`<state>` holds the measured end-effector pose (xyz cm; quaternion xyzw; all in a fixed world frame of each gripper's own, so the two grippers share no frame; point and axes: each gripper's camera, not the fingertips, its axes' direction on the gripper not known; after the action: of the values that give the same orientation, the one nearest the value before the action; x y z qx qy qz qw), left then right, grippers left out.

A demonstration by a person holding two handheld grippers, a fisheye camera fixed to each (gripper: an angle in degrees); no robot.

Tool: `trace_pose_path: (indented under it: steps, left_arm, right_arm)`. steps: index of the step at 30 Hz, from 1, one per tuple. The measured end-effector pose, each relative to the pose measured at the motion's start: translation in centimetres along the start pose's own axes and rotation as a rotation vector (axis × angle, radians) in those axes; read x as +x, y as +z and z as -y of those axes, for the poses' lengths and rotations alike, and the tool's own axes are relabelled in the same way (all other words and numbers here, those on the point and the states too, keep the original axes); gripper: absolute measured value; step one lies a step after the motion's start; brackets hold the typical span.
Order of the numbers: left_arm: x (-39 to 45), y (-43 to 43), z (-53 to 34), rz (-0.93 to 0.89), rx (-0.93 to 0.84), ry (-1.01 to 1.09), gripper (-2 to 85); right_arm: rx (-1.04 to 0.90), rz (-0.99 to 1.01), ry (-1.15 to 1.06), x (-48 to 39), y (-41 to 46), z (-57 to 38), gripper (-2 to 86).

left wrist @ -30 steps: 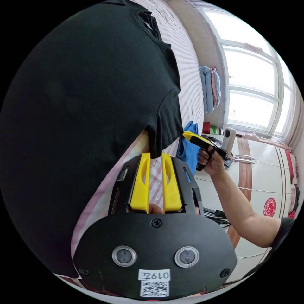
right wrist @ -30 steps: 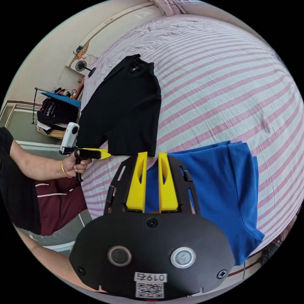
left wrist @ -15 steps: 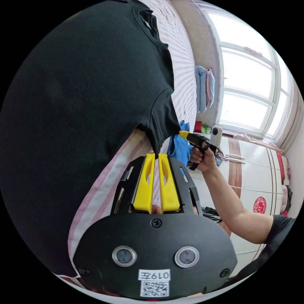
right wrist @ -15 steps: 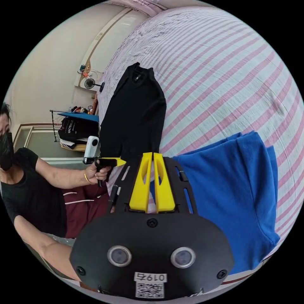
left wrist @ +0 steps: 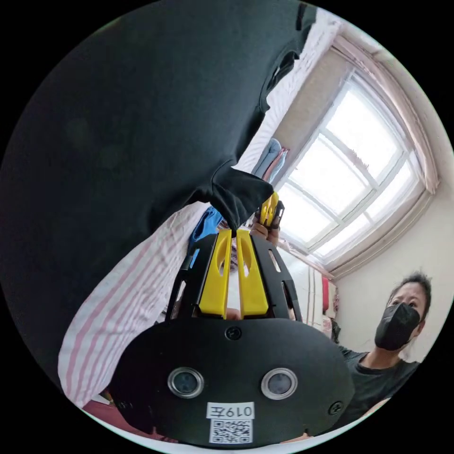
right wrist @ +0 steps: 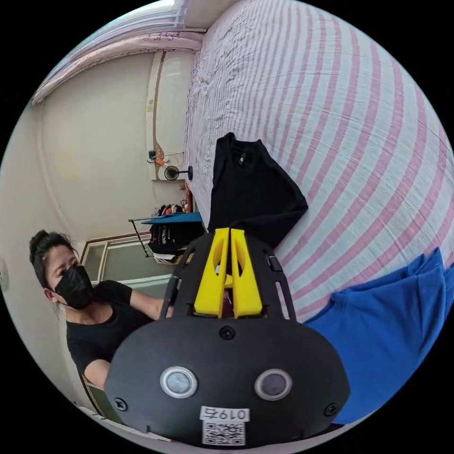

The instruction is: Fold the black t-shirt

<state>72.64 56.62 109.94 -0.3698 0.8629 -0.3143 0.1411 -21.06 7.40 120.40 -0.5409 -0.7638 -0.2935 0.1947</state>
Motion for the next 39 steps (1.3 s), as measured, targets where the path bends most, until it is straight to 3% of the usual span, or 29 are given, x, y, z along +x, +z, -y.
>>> trace_pose_path:
  steps: [5, 13, 27, 30, 35, 39]
  left_arm:
    - [-0.8, -2.1, 1.3, -0.217, 0.048, -0.162, 1.4]
    - [-0.1, -4.0, 2.0, -0.317, 0.113, -0.235, 1.3]
    - [1.6, -5.4, 0.0, -0.216, 0.230, -0.224, 2.5]
    - [3.4, -5.8, -0.8, -0.040, 0.262, -0.122, 4.1]
    - [11.4, -2.4, -1.8, 0.775, 0.123, 0.453, 12.8]
    - [12.1, 1.0, -2.3, 0.947, 0.016, 0.571, 13.1]
  right_arm:
    - [0.002, 0.005, 0.117, -0.6, 2.5, 4.1, -0.5]
    - [0.000, -0.048, 0.232, -1.9, 6.8, 8.9, -0.4]
    - [0.062, -0.070, 0.309, -5.7, 12.0, 12.6, 5.1]
    - [0.061, -0.066, 0.306, -6.9, 13.4, 13.2, 5.8]
    - [0.029, -0.092, 0.241, -9.9, 15.5, 13.9, 3.8]
    - [0.004, -0.139, 0.189, -12.5, 17.1, 14.1, 1.1]
